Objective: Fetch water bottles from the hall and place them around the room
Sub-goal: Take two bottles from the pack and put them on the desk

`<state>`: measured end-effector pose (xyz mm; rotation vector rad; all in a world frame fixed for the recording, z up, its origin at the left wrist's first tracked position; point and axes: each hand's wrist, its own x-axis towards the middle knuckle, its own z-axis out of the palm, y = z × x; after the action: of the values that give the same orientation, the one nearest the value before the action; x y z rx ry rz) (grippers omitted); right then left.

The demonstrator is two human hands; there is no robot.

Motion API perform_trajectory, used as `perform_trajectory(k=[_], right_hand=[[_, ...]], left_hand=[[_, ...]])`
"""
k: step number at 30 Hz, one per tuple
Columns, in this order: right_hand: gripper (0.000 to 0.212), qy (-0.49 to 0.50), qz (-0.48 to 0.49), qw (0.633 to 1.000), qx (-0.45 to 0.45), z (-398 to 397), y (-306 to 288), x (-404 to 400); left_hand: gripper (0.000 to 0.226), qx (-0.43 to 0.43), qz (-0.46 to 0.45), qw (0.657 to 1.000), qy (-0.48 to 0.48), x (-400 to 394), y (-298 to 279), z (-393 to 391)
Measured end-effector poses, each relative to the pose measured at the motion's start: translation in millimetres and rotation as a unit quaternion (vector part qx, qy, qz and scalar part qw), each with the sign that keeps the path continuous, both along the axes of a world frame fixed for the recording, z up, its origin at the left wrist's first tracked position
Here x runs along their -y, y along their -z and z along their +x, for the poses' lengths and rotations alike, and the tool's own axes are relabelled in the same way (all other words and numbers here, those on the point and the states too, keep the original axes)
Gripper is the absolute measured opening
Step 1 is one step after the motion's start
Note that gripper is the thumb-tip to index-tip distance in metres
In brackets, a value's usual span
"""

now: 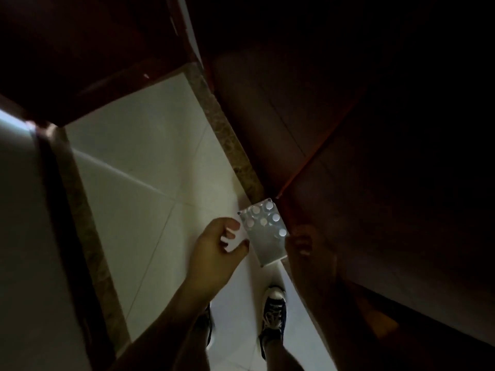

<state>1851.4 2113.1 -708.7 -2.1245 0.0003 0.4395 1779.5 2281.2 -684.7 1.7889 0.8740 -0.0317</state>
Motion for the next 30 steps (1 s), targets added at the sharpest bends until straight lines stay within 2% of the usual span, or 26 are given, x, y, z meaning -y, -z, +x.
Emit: perform_trajectory(k=[3,7,11,15,18,21,26,30], right_hand=[[0.027,0.027,-0.033,0.996,-0.08,-7,129,-9],[0.046,0.029,-0.055,0.989,-0.135,-5,276,-27],[0.061,0.022,-0.053,0.991,-0.12,7,393,-47],[0.065,0.022,-0.056,0.997,-0.05,14,466,-66],[0.069,0.054,-0.095,0.994,-0.028,14,499,-67],[0.075,0.07,-0.087,0.994,-0.015,13,519,-68],[0.066,0.097,-0.091,0.991,0.003,25,534,-75],[0.061,0.089,-0.116,0.989,0.007,27,529,-74]], left_hand=[[0.036,-0.068,0.026,0.996,0.048,-19,128,17],[0.048,-0.117,0.045,0.987,0.103,-32,282,39],[0.066,-0.14,0.036,0.978,0.148,-32,412,51],[0.07,-0.129,0.067,0.968,0.207,-32,505,49],[0.069,-0.106,0.114,0.959,0.237,-36,550,47],[0.067,-0.075,0.172,0.942,0.28,-40,577,52],[0.059,-0.019,0.192,0.943,0.27,-47,584,62],[0.06,-0.025,0.198,0.943,0.265,-48,574,63]])
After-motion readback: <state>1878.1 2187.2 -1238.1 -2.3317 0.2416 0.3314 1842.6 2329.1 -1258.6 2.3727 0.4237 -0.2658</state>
